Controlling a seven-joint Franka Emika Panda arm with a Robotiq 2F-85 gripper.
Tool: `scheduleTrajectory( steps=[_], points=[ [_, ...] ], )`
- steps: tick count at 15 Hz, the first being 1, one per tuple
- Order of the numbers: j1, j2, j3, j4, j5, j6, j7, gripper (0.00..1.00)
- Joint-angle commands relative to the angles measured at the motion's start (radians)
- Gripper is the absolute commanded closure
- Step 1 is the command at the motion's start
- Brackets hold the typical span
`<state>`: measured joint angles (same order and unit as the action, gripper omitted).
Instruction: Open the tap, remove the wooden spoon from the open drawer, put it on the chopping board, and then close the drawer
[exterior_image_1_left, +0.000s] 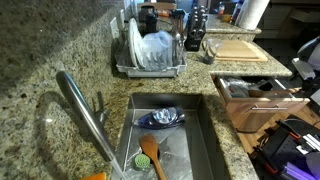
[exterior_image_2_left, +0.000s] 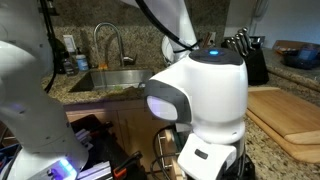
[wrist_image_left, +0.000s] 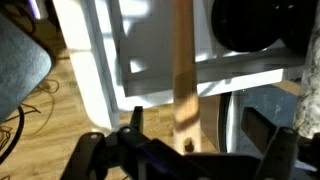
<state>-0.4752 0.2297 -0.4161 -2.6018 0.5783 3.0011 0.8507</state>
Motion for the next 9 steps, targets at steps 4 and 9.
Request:
scheduleTrajectory(
  steps=[4,9],
  points=[
    [-0.134,-0.027,0.237,0.067,0.349,-0.039,-0.166,0.00],
    [-0.174,-0.050,0.238,0.113,0.448,-0.248,-0.298,0.00]
  ],
)
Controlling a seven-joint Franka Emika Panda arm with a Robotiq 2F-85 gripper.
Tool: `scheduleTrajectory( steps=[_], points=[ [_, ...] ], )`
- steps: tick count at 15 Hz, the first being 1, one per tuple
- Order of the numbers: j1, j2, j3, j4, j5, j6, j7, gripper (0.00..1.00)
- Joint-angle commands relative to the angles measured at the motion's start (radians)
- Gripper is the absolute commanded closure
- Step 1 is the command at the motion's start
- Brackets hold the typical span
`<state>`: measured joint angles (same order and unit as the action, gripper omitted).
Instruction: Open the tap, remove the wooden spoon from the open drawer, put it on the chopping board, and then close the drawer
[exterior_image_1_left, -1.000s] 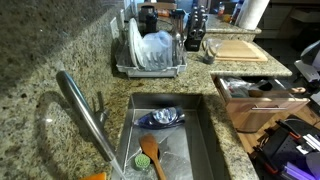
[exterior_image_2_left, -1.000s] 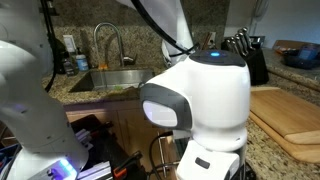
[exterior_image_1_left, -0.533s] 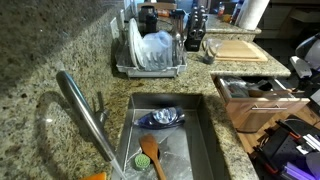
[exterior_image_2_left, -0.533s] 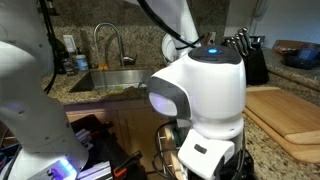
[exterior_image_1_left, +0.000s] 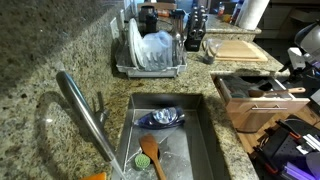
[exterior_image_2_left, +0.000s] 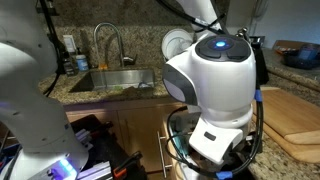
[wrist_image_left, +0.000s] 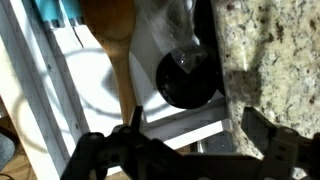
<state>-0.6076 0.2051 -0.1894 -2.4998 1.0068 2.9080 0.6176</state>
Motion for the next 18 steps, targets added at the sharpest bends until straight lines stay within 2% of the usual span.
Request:
scheduleTrajectory(
  steps=[1,2,3,5,6,9,10,11,15,16,18],
  points=[
    [-0.044,-0.016,0.005,0.019,0.035,-0.213,-0.098,0.00],
    [0.020,0.006,-0.070,0.026,0.029,-0.285,-0.120,0.00],
    [0.020,0.020,-0.088,0.031,0.010,-0.354,-0.127,0.00],
    [0.045,0.053,-0.149,0.032,-0.101,-0.466,-0.095,0.00],
    [0.073,0.015,-0.150,0.015,-0.042,-0.394,-0.093,0.00],
    [0.076,0.043,-0.179,0.016,-0.084,-0.450,-0.094,0.00],
    [0.096,0.046,-0.187,0.007,-0.104,-0.407,-0.080,0.00],
    [0.135,0.050,-0.201,-0.011,-0.126,-0.300,-0.064,0.00],
    [0.213,0.099,-0.209,-0.043,-0.117,-0.029,-0.075,0.00],
    [0.191,0.066,-0.215,-0.029,-0.120,-0.135,-0.078,0.00],
    [0.206,0.077,-0.213,-0.032,-0.121,-0.113,-0.073,0.00]
  ],
)
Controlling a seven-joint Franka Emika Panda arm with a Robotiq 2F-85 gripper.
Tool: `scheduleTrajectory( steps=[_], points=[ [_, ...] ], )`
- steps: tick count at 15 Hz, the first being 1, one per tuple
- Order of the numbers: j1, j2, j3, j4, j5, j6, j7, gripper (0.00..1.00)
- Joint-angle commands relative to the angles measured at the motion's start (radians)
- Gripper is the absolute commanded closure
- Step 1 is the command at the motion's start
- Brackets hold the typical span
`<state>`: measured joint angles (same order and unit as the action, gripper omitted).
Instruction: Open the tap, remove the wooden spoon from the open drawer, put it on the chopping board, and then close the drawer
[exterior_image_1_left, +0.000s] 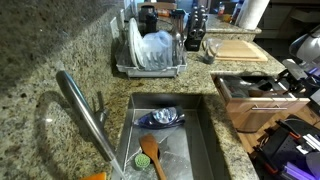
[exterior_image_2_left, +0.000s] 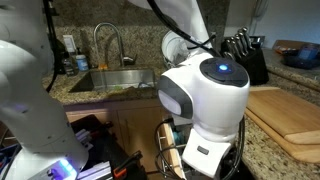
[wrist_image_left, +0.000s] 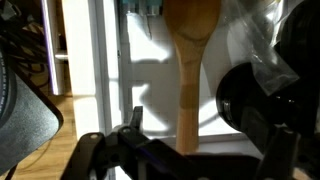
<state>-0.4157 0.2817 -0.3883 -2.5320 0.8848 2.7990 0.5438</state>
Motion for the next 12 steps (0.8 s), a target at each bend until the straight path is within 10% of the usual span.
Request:
scheduleTrajectory(
  steps=[1,12],
  points=[
    [0.014,0.000,-0.015,0.002,0.001,-0.004,0.000,0.00],
    [0.009,0.136,-0.022,0.049,0.019,-0.003,0.046,0.00]
  ],
)
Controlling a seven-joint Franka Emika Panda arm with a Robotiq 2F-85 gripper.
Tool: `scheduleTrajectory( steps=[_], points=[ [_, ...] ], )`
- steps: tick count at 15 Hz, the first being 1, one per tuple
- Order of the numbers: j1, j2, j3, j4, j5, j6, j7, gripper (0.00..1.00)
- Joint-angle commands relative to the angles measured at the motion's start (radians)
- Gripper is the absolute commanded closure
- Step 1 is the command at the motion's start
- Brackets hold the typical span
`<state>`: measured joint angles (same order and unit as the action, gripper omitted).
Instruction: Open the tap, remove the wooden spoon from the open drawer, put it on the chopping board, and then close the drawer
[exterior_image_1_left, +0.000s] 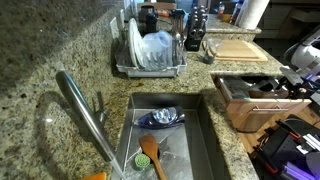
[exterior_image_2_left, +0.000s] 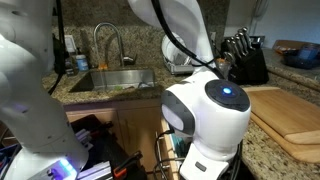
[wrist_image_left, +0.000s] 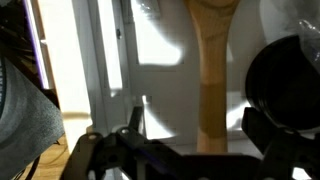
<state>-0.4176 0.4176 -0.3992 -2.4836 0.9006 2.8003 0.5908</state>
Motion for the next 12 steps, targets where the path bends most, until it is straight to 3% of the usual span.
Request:
scheduleTrajectory(
  steps=[1,8,9,10,12],
  points=[
    [0.012,0.002,-0.010,0.002,0.005,0.011,-0.004,0.00],
    [0.002,0.003,-0.003,0.005,0.018,-0.007,-0.004,0.00],
    [-0.012,-0.004,0.010,0.010,0.043,-0.013,-0.021,0.25],
    [-0.018,-0.011,0.019,0.013,0.065,-0.017,-0.029,0.26],
    [-0.011,-0.014,0.023,0.020,0.098,-0.010,-0.038,0.40]
  ],
)
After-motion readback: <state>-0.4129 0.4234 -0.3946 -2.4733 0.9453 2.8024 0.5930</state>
